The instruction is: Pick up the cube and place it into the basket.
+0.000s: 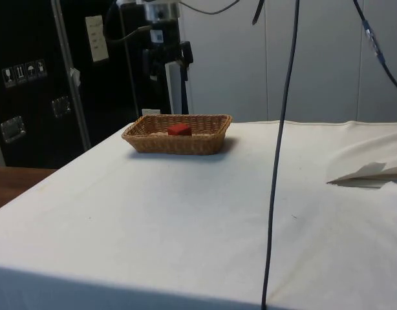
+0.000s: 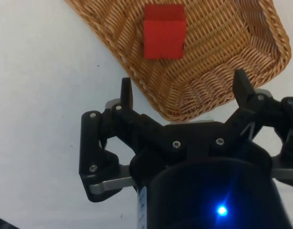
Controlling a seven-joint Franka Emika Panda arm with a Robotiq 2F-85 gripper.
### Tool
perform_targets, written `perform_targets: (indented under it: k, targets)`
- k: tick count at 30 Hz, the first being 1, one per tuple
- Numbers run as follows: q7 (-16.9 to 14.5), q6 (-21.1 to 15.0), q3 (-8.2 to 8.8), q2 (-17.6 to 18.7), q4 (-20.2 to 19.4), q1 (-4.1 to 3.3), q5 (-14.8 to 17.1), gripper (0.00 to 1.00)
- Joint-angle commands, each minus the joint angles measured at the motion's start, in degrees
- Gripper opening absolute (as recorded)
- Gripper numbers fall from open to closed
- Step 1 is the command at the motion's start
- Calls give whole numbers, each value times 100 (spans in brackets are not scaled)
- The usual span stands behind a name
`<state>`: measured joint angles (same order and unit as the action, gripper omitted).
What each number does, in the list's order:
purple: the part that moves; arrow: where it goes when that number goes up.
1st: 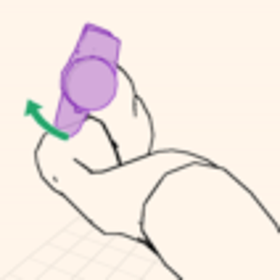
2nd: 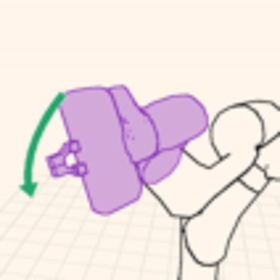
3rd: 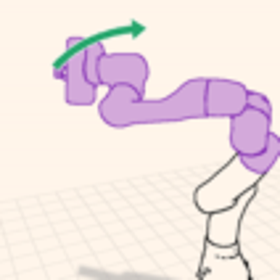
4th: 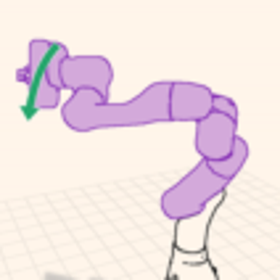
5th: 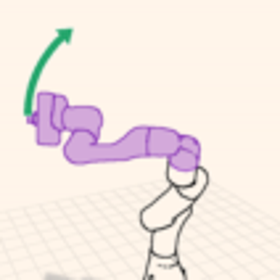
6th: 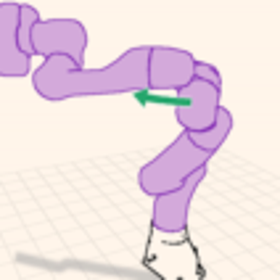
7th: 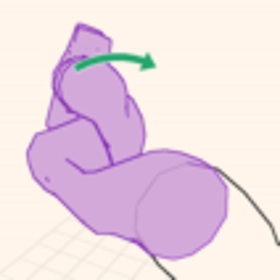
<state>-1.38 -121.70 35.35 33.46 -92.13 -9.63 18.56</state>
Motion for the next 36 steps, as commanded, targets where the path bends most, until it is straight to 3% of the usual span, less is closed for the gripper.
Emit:
perform_targets:
  k: [1, 5, 6, 8, 12, 13, 14, 19, 20, 21, 22, 36]
  targets:
    - [0, 40, 11, -52, -23, -40, -40, 100]
    - [-23, 69, 11, -97, -34, -74, -46, 100]
    - [-23, 46, 0, -52, 0, -46, -11, 100]
    - [-40, 97, 6, -138, -34, -109, -57, 100]
    - [-63, 132, -17, -172, -40, -155, -80, 100]
    - [-57, 138, -23, -138, 0, -126, -57, 100]
    - [-74, 138, -29, -183, -40, -178, -92, 100]
    - [-138, 172, -52, -195, -46, -252, -97, 100]
    - [-149, 178, -52, -201, -46, -264, -97, 100]
    - [-138, 172, -52, -149, 0, -223, -74, 100]
    - [-160, 178, -57, -201, -46, -275, -97, 100]
    - [-355, 235, -166, -212, -40, -395, -97, 100]
